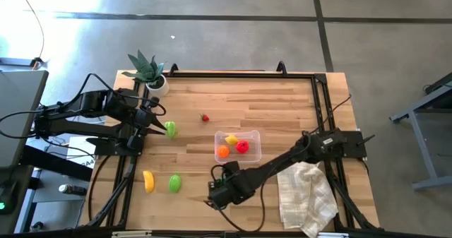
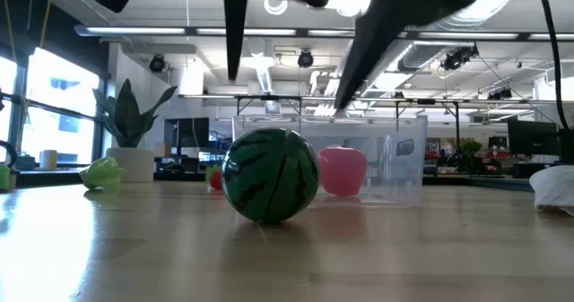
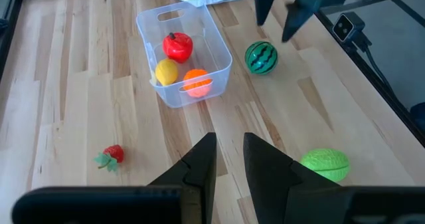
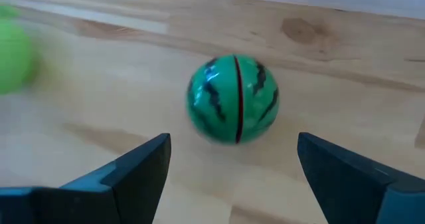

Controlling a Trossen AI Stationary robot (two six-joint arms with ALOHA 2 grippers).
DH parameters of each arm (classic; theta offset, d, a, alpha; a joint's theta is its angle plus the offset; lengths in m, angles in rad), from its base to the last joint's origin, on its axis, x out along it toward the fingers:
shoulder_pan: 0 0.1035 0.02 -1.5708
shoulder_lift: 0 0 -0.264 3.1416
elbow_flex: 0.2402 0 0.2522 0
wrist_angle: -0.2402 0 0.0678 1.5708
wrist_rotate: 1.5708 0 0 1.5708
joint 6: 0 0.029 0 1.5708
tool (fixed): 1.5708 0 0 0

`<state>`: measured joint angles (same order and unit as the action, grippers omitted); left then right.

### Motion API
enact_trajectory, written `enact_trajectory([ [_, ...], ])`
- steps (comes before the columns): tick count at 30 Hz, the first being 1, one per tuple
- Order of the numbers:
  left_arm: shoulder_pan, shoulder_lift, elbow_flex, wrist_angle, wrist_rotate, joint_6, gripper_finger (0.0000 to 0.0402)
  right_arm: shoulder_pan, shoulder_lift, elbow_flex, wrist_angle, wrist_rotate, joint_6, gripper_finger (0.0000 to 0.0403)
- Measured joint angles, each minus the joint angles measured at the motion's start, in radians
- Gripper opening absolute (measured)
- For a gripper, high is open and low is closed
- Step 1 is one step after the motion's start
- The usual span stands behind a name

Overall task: Pick and placing Produce into tupperware
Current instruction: Put the green watermelon into the transparent bin

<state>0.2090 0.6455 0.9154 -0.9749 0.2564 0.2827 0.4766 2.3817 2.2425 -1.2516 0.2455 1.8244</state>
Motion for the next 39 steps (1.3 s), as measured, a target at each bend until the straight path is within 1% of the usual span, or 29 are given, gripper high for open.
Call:
enact_trajectory([
  [18, 0.0, 0.0, 0.0, 0.0, 0.0, 0.0, 0.0067, -0.052, 0.028, 0.0, 0.015, -0.017, -0.078, 0.0316],
  [32, 0.0, 0.0, 0.0, 0.0, 0.0, 0.0, 0.0067, -0.064, 0.084, 0.0, 0.051, -0.073, -0.073, 0.0317],
  [39, 0.0, 0.0, 0.0, 0.0, 0.0, 0.0, 0.0067, -0.066, 0.1, 0.0, 0.073, -0.075, -0.071, 0.0317],
])
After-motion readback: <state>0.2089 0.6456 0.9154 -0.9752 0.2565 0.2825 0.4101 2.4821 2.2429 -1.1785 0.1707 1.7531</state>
